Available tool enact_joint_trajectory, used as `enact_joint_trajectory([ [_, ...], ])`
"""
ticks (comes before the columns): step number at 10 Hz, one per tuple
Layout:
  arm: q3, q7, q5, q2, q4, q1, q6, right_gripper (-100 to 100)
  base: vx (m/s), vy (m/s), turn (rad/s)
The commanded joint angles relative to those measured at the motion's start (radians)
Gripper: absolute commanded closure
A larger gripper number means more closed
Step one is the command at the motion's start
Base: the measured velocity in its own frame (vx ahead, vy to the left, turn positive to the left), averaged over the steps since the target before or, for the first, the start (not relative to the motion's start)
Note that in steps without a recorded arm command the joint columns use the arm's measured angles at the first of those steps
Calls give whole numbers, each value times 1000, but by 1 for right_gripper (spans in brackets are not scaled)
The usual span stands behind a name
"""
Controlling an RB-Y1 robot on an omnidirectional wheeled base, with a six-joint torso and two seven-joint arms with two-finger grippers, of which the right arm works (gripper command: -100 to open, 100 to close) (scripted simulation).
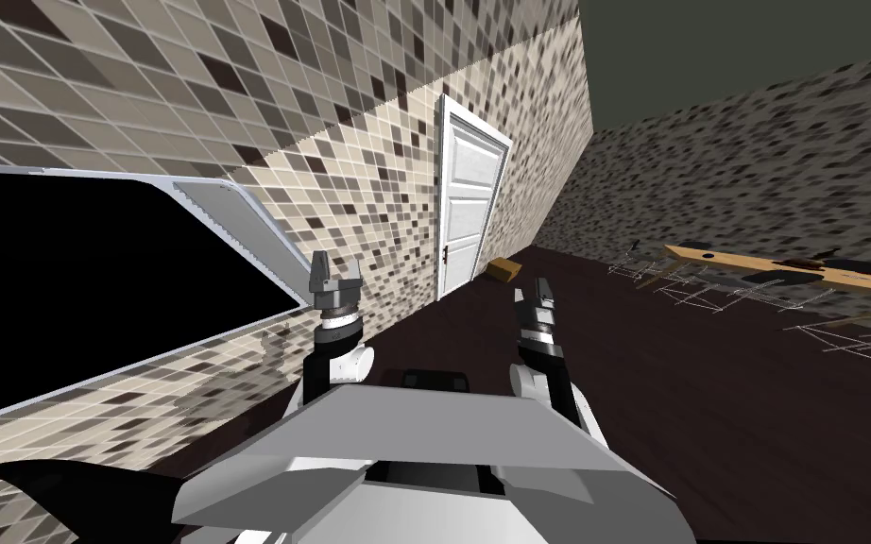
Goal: Pull the door open
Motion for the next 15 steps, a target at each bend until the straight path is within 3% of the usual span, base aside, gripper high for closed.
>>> enact_joint_trajectory([
  [1,13,-28,-19,-17,28,-9,-12,-100,-7,44,73],
  [10,89,-198,-135,-98,197,-62,-84,-100,121,-42,118],
  [15,125,-279,-191,-132,278,-88,-119,-100,99,-42,98],
])
